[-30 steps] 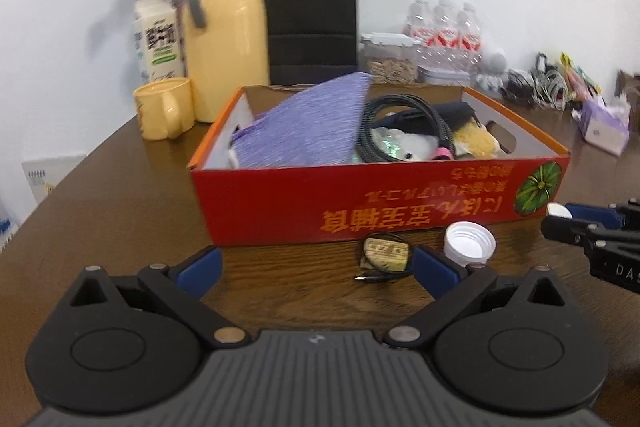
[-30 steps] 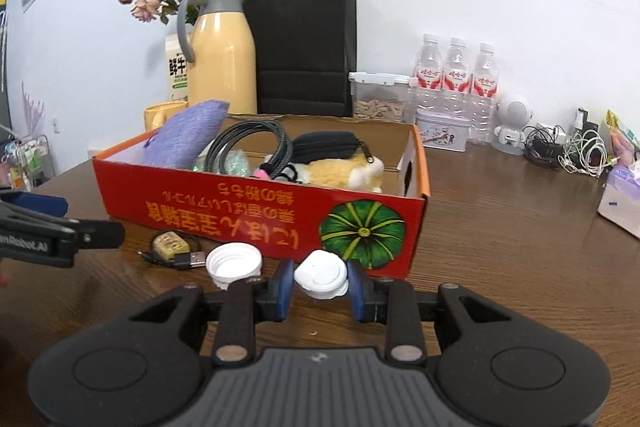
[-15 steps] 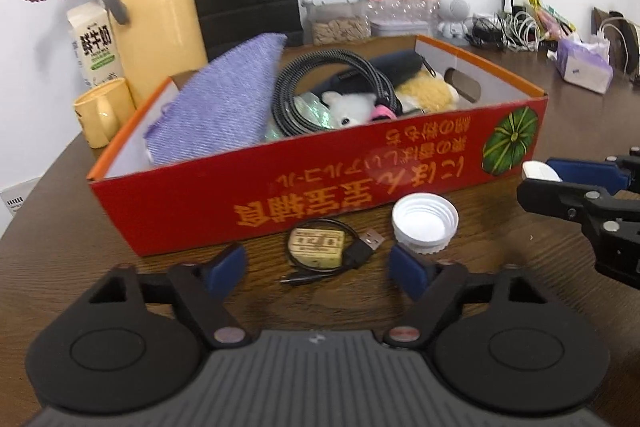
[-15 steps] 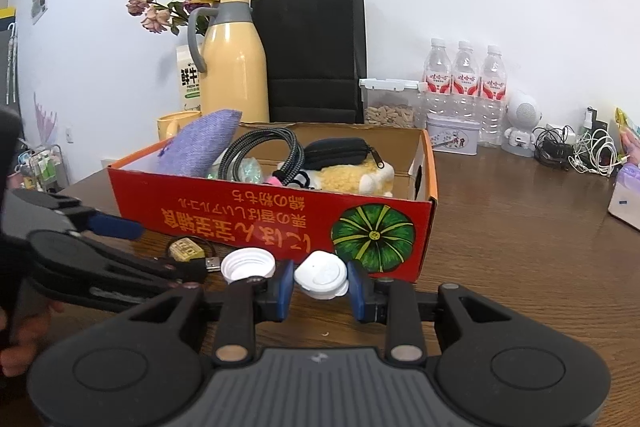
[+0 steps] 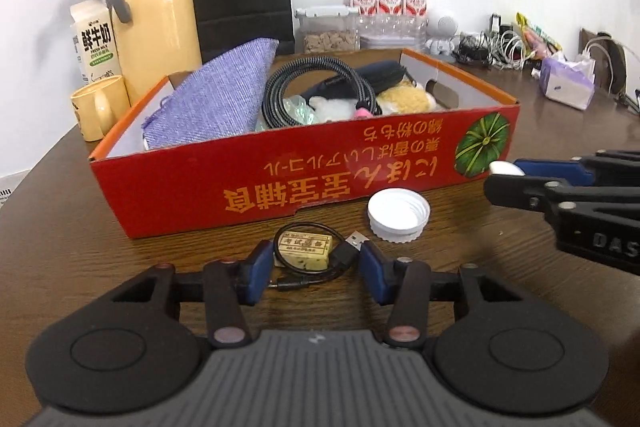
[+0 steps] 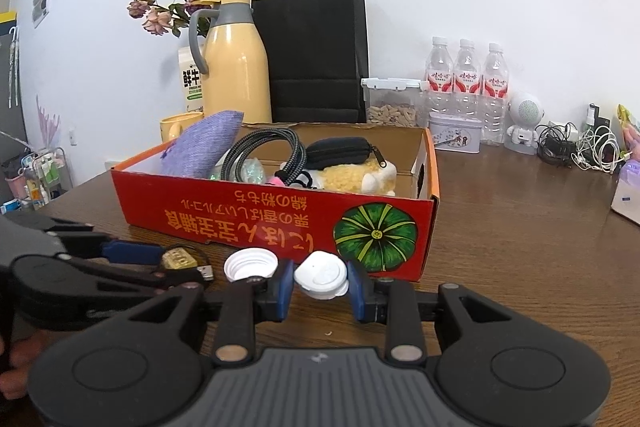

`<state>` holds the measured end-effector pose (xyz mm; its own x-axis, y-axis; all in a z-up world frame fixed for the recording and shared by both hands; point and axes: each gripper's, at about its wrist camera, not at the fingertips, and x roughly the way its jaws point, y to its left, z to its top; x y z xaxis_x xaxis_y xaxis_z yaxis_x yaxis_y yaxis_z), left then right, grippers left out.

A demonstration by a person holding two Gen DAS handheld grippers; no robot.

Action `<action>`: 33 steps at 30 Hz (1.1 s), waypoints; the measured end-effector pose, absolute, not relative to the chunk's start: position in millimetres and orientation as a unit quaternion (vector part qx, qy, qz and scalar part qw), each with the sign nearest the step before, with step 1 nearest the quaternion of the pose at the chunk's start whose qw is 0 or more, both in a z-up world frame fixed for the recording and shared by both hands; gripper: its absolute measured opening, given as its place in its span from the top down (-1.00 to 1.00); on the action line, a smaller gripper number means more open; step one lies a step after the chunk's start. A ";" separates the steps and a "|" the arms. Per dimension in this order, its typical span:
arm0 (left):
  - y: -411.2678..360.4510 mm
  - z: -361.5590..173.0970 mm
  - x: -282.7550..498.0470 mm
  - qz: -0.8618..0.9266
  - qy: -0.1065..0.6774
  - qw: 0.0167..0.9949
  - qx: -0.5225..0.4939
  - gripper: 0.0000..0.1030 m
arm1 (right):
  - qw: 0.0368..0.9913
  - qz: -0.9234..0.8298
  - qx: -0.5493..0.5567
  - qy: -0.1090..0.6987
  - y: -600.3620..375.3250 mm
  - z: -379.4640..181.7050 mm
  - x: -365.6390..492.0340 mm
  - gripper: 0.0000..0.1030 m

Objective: Organize objects
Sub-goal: 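Grasp the black USB cable with the left gripper while the right holds the cap, then lift the black cable and white cap and carry them over the box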

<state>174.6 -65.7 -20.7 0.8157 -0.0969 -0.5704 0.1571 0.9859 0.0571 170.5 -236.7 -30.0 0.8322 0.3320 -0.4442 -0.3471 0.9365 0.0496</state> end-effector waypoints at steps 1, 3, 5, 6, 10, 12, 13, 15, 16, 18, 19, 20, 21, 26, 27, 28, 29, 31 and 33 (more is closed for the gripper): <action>-65.6 -19.2 171.8 -0.068 0.292 0.953 0.051 0.05 | 0.957 0.177 -0.017 0.229 -236.7 -29.9 170.6 0.46; -65.7 -16.9 167.6 -0.070 0.286 0.954 0.050 0.05 | 0.957 0.177 -0.016 0.230 -236.8 -29.8 171.3 0.46; -65.6 -15.1 163.8 -0.071 0.282 0.955 0.049 0.05 | 0.957 0.176 -0.015 0.231 -237.1 -29.9 171.7 0.46; -65.6 -14.2 162.0 -0.072 0.281 0.956 0.049 0.05 | 0.957 0.176 -0.015 0.232 -237.2 -30.0 171.9 0.46; -65.6 -13.1 157.6 -0.073 0.279 0.956 0.053 0.05 | 0.956 0.175 -0.015 0.233 -237.3 -30.6 172.2 0.46; -64.9 -15.5 157.4 -0.072 0.288 0.953 0.058 0.04 | 0.956 0.174 -0.015 0.234 -237.3 -30.9 172.9 0.46; -64.8 -17.5 157.8 -0.071 0.295 0.951 0.062 0.04 | 0.956 0.174 -0.015 0.234 -237.3 -31.0 172.8 0.46; -64.1 -22.1 157.6 -0.068 0.309 0.946 0.067 0.03 | 0.956 0.174 -0.015 0.234 -237.4 -31.0 172.8 0.46; -63.3 -23.6 157.1 -0.068 0.312 0.945 0.068 0.02 | 0.956 0.174 -0.015 0.234 -237.5 -31.0 172.8 0.46; -62.3 -24.3 154.7 -0.066 0.312 0.945 0.069 -0.12 | 0.956 0.174 -0.015 0.234 -237.5 -31.0 172.8 0.45; -62.0 -23.8 154.2 -0.065 0.310 0.946 0.069 -0.21 | 0.956 0.174 -0.015 0.234 -237.4 -31.0 172.8 0.45; -61.9 -23.1 153.8 -0.064 0.307 0.947 0.069 -0.45 | 0.956 0.174 -0.016 0.234 -237.4 -31.0 172.7 0.45; -62.3 -22.3 153.7 -0.062 0.302 0.949 0.071 -0.54 | 0.956 0.174 -0.015 0.234 -237.5 -31.0 172.7 0.45; -68.8 -20.1 166.2 -0.067 0.296 0.948 0.091 -0.54 | 0.956 0.174 -0.015 0.234 -237.3 -30.9 172.7 0.45; -69.7 -21.3 169.8 -0.069 0.302 0.946 0.093 -0.38 | 0.956 0.174 -0.015 0.234 -237.2 -30.9 172.8 0.45; -70.2 -22.5 172.1 -0.073 0.308 0.944 0.093 -0.19 | 0.956 0.174 -0.014 0.234 -237.4 -31.4 172.6 0.45; -69.9 -23.3 172.1 -0.077 0.310 0.943 0.090 -0.07 | 0.956 0.174 -0.014 0.234 -237.5 -31.8 172.7 0.45; -69.2 -22.2 168.5 -0.079 0.303 0.945 0.090 0.02 | 0.956 0.175 -0.014 0.235 -237.5 -32.5 172.8 0.45; -67.9 -21.2 164.6 -0.081 0.296 0.948 0.088 0.22 | 0.956 0.175 -0.014 0.235 -237.2 -33.0 172.8 0.45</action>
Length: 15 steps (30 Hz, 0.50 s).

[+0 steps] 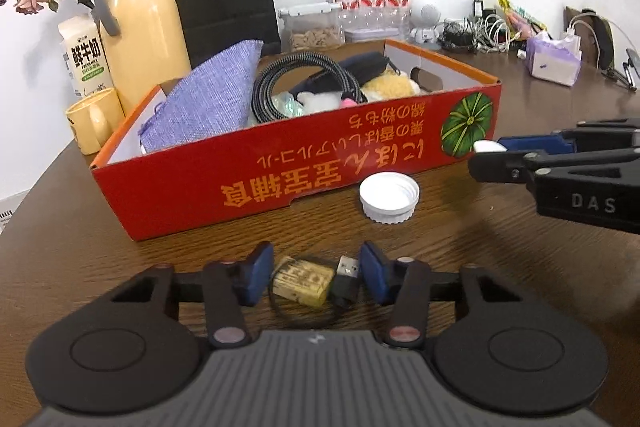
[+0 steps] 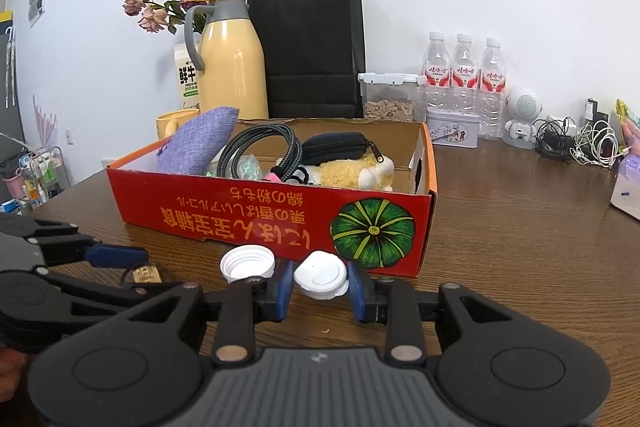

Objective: Organize objects
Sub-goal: 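Lift the black cable and white cap and carry them over the box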

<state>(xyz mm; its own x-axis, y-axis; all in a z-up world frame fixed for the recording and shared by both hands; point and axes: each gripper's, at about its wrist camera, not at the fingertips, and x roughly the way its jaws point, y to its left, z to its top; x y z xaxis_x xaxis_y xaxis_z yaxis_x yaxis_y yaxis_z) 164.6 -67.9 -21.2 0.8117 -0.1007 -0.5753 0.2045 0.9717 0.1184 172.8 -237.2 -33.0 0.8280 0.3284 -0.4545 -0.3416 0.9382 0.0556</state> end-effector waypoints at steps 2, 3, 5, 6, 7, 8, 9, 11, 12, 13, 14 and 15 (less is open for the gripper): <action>-67.0 -19.1 161.7 -0.079 0.291 0.950 0.086 0.44 | 0.956 0.175 -0.014 0.235 -237.3 -32.8 172.8 0.45; -66.8 -18.3 160.9 -0.080 0.290 0.950 0.086 0.44 | 0.956 0.175 -0.014 0.235 -237.2 -32.8 172.8 0.45; -67.0 -17.9 159.5 -0.082 0.290 0.950 0.087 0.44 | 0.956 0.176 -0.014 0.236 -237.4 -32.8 172.9 0.45; -66.9 -17.9 158.3 -0.081 0.290 0.950 0.087 0.42 | 0.956 0.176 -0.014 0.236 -237.3 -32.6 172.7 0.45; -66.7 -17.6 156.9 -0.079 0.290 0.950 0.087 0.38 | 0.956 0.175 -0.014 0.236 -237.2 -32.5 172.5 0.45; -66.6 -17.1 154.5 -0.077 0.288 0.950 0.087 0.25 | 0.956 0.175 -0.014 0.236 -237.1 -32.5 172.5 0.45; -65.8 -16.3 151.5 -0.077 0.285 0.951 0.087 0.11 | 0.956 0.175 -0.014 0.237 -237.0 -32.4 172.7 0.45; -64.1 -15.1 144.7 -0.072 0.281 0.953 0.086 -0.04 | 0.956 0.175 -0.014 0.237 -237.1 -32.4 172.6 0.45; -62.7 -14.7 142.0 -0.071 0.281 0.953 0.084 -0.09 | 0.956 0.175 -0.014 0.237 -237.4 -32.4 172.4 0.45; -61.3 -14.9 139.5 -0.070 0.284 0.953 0.080 -0.12 | 0.956 0.175 -0.014 0.237 -237.0 -32.4 172.6 0.45; -61.0 -15.8 137.3 -0.070 0.287 0.952 0.077 -0.17 | 0.956 0.175 -0.014 0.237 -237.0 -32.4 172.5 0.45; -61.4 -17.3 135.7 -0.069 0.292 0.951 0.077 -0.26 | 0.956 0.175 -0.014 0.237 -237.0 -32.3 172.5 0.45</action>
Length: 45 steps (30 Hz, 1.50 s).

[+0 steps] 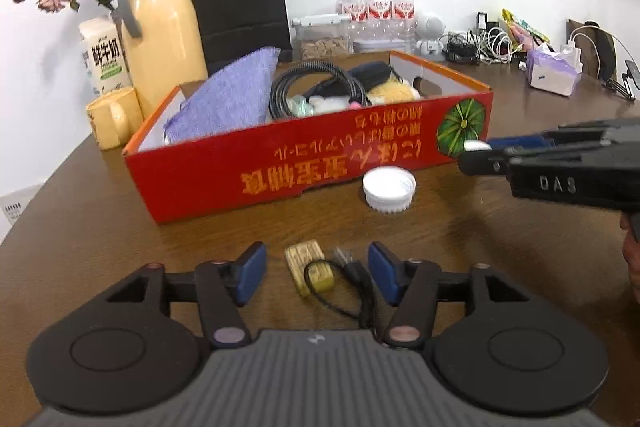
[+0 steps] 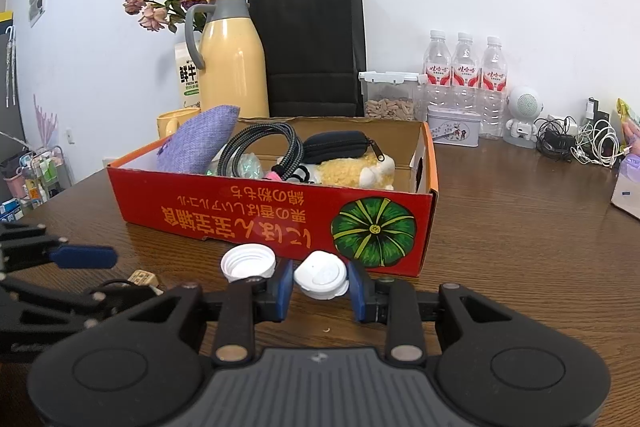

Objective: Organize objects
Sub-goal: 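Lift the black cable and white cap and carry them over the box, then open both grippers to drop the cable and cap into the box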

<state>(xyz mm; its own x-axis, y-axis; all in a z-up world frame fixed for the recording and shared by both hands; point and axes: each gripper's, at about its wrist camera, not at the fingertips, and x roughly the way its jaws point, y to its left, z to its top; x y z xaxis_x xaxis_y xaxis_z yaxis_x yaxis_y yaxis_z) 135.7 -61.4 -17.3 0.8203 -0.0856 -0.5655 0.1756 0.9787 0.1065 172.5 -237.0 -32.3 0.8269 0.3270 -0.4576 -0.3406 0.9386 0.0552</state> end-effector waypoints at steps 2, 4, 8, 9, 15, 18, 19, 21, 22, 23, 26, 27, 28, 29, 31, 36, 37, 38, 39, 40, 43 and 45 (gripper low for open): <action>-63.5 -20.3 133.6 -0.069 0.297 0.949 0.079 -0.27 | 0.956 0.174 -0.014 0.237 -236.9 -32.3 172.4 0.45; -65.4 -22.3 132.9 -0.067 0.304 0.947 0.080 -0.19 | 0.956 0.174 -0.014 0.237 -236.9 -32.3 172.5 0.45; -65.6 -24.0 128.5 -0.064 0.315 0.945 0.066 0.35 | 0.956 0.175 -0.014 0.237 -237.3 -32.3 172.5 0.45; -65.5 -24.1 126.9 -0.061 0.315 0.945 0.064 0.49 | 0.956 0.175 -0.014 0.237 -237.5 -32.4 172.3 0.45; -60.2 -22.0 119.3 -0.072 0.312 0.946 0.045 0.86 | 0.956 0.174 -0.014 0.237 -237.4 -32.5 172.2 0.45; -60.1 -18.3 116.4 -0.077 0.303 0.949 0.042 0.88 | 0.956 0.174 -0.016 0.237 -237.2 -32.3 172.2 0.45; -60.3 -16.9 115.8 -0.079 0.299 0.950 0.041 0.88 | 0.956 0.173 -0.018 0.236 -236.9 -32.1 171.8 0.45; -60.2 -13.6 115.0 -0.083 0.293 0.952 0.040 0.88 | 0.957 0.171 -0.020 0.232 -235.9 -31.2 170.4 0.45; -60.2 -12.2 114.3 -0.086 0.289 0.953 0.039 0.88 | 0.958 0.171 -0.021 0.230 -235.8 -30.7 169.7 0.45; -60.1 -10.4 113.9 -0.088 0.285 0.954 0.039 0.88 | 0.958 0.171 -0.022 0.228 -235.7 -30.5 168.9 0.45; -59.4 -4.9 112.3 -0.091 0.273 0.957 0.038 0.88 | 0.960 0.170 -0.027 0.221 -233.9 -29.2 165.6 0.45; -59.1 -2.5 111.9 -0.092 0.269 0.958 0.038 0.88 | 0.960 0.169 -0.030 0.220 -233.0 -28.9 164.5 0.45; -58.8 0.2 111.6 -0.093 0.265 0.959 0.038 0.88 | 0.961 0.169 -0.032 0.218 -231.7 -28.6 163.6 0.45; -58.4 3.4 111.2 -0.094 0.259 0.961 0.038 0.88 | 0.961 0.169 -0.034 0.216 -230.7 -28.2 162.6 0.45; -57.7 10.9 111.2 -0.095 0.245 0.964 0.039 0.88 | 0.960 0.171 -0.039 0.216 -228.2 -27.5 161.4 0.46; -56.6 32.3 117.7 -0.096 0.207 0.973 0.042 0.88 | 0.963 0.181 -0.041 0.196 -222.4 -13.8 157.9 0.46; -56.4 36.6 119.9 -0.097 0.199 0.974 0.042 0.88 | 0.963 0.183 -0.042 0.191 -220.9 -10.2 157.8 0.46; -56.5 40.9 122.4 -0.096 0.191 0.976 0.042 0.88 | 0.964 0.185 -0.044 0.186 -219.4 -6.2 158.3 0.46; -56.6 44.7 125.2 -0.095 0.185 0.977 0.042 0.88 | 0.965 0.187 -0.045 0.179 -217.7 -1.4 159.3 0.46; -56.5 48.3 128.4 -0.095 0.178 0.979 0.041 0.88 | 0.965 0.188 -0.047 0.175 -216.2 2.5 160.6 0.46; -56.4 58.3 139.1 -0.093 0.159 0.982 0.040 0.88 | 0.968 0.189 -0.052 0.160 -210.6 14.4 168.4 0.46; -56.2 64.2 148.0 -0.091 0.149 0.984 0.039 0.88 | 0.969 0.189 -0.056 0.152 -206.7 21.4 175.5 0.46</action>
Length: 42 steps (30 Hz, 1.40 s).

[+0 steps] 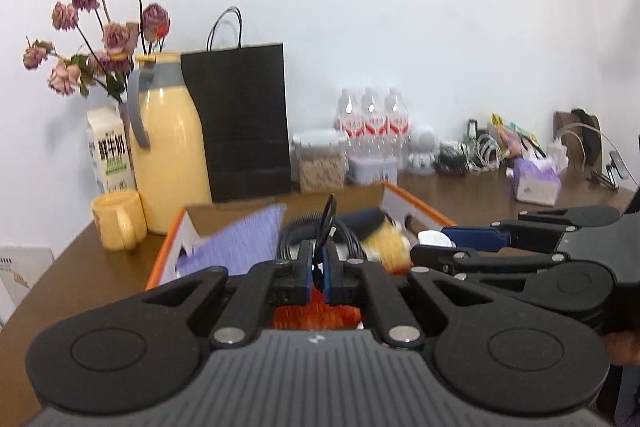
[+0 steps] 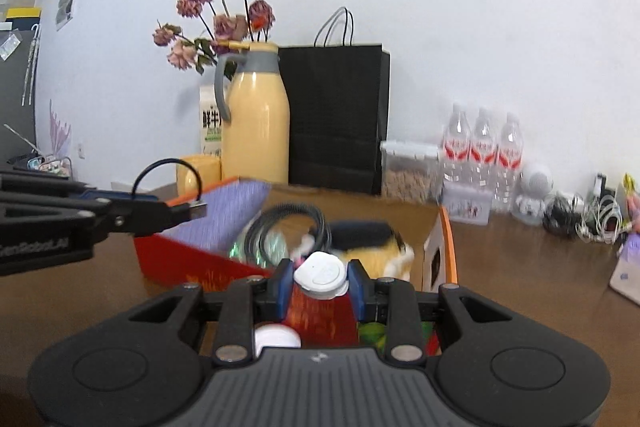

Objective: Organize objects
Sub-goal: 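Open both grippers to drop the cable and cap into the box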

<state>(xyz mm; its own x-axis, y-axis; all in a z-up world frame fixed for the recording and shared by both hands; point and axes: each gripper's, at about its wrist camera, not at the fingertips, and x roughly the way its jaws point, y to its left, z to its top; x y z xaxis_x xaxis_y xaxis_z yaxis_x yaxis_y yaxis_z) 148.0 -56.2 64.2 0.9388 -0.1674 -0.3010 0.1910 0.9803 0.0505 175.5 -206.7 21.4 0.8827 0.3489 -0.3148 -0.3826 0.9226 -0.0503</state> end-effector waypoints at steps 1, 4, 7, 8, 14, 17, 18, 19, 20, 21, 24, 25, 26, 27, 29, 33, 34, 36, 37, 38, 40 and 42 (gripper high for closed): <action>-56.1 67.2 154.2 -0.089 0.145 0.985 0.039 0.88 | 0.969 0.188 -0.057 0.148 -204.3 24.7 179.9 0.46; -54.8 73.7 170.0 -0.083 0.135 0.987 0.037 0.88 | 0.971 0.188 -0.061 0.137 -197.0 35.4 195.5 0.46; -52.1 79.3 190.0 -0.076 0.129 0.988 0.033 0.88 | 0.972 0.186 -0.068 0.130 -189.0 44.9 215.5 0.46; -51.0 81.0 197.4 -0.074 0.127 0.989 0.031 0.88 | 0.972 0.185 -0.069 0.130 -186.1 47.8 224.3 0.46; -45.2 81.5 244.5 -0.058 0.135 0.989 0.025 0.88 | 0.969 0.186 -0.079 0.145 -169.3 52.8 275.0 0.46; -42.3 78.5 265.2 -0.056 0.144 0.988 0.018 0.88 | 0.966 0.187 -0.079 0.159 -164.5 49.5 297.2 0.46; -41.1 77.7 270.5 -0.058 0.146 0.987 0.014 0.88 | 0.965 0.188 -0.077 0.164 -163.7 47.9 304.2 0.46; -40.0 76.2 275.7 -0.060 0.150 0.987 0.009 0.88 | 0.965 0.189 -0.074 0.169 -163.4 46.0 309.9 0.46; -38.3 74.2 280.8 -0.061 0.155 0.986 0.002 0.88 | 0.964 0.189 -0.072 0.172 -163.3 43.5 314.2 0.46; -37.0 71.8 284.7 -0.063 0.160 0.985 -0.003 0.88 | 0.964 0.188 -0.068 0.174 -164.2 40.8 317.5 0.46; -32.5 63.7 294.7 -0.065 0.179 0.982 -0.008 0.88 | 0.962 0.191 -0.062 0.183 -166.5 33.2 324.7 0.46; -31.5 61.0 296.9 -0.064 0.184 0.981 -0.006 0.88 | 0.962 0.191 -0.060 0.186 -167.8 31.1 326.1 0.46; -31.2 59.3 298.5 -0.064 0.187 0.980 -0.005 0.88 | 0.961 0.191 -0.058 0.189 -169.0 28.8 327.1 0.45; -31.3 58.1 299.4 -0.063 0.188 0.980 -0.004 0.88 | 0.961 0.191 -0.055 0.193 -170.7 26.6 327.5 0.45; -32.1 56.3 299.9 -0.059 0.189 0.980 0.001 0.85 | 0.961 0.188 -0.052 0.198 -173.0 23.7 327.7 0.44; -32.9 57.0 296.5 -0.032 0.181 0.983 0.011 -0.39 | 0.962 0.181 -0.042 0.200 -179.5 23.5 325.0 -0.14; -31.6 58.4 294.0 -0.020 0.171 0.985 0.010 -0.59 | 0.963 0.174 -0.043 0.199 -180.5 23.9 324.1 -0.48; -29.3 62.0 290.8 -0.014 0.156 0.988 0.009 -1.00 | 0.966 0.169 -0.040 0.192 -182.6 24.4 321.1 -0.96; -28.0 63.1 289.0 -0.010 0.148 0.989 0.004 -1.00 | 0.967 0.166 -0.038 0.190 -183.3 24.8 320.8 -1.00; -27.2 64.2 288.3 -0.005 0.142 0.990 0.002 -1.00 | 0.967 0.163 -0.038 0.191 -183.4 25.2 320.9 -1.00; -26.9 65.2 288.3 0.001 0.142 0.990 0.002 -1.00 | 0.967 0.158 -0.037 0.194 -183.4 25.4 321.9 -1.00; -26.8 66.1 288.8 0.003 0.143 0.990 0.001 -1.00 | 0.967 0.157 -0.037 0.197 -183.5 25.3 322.5 -1.00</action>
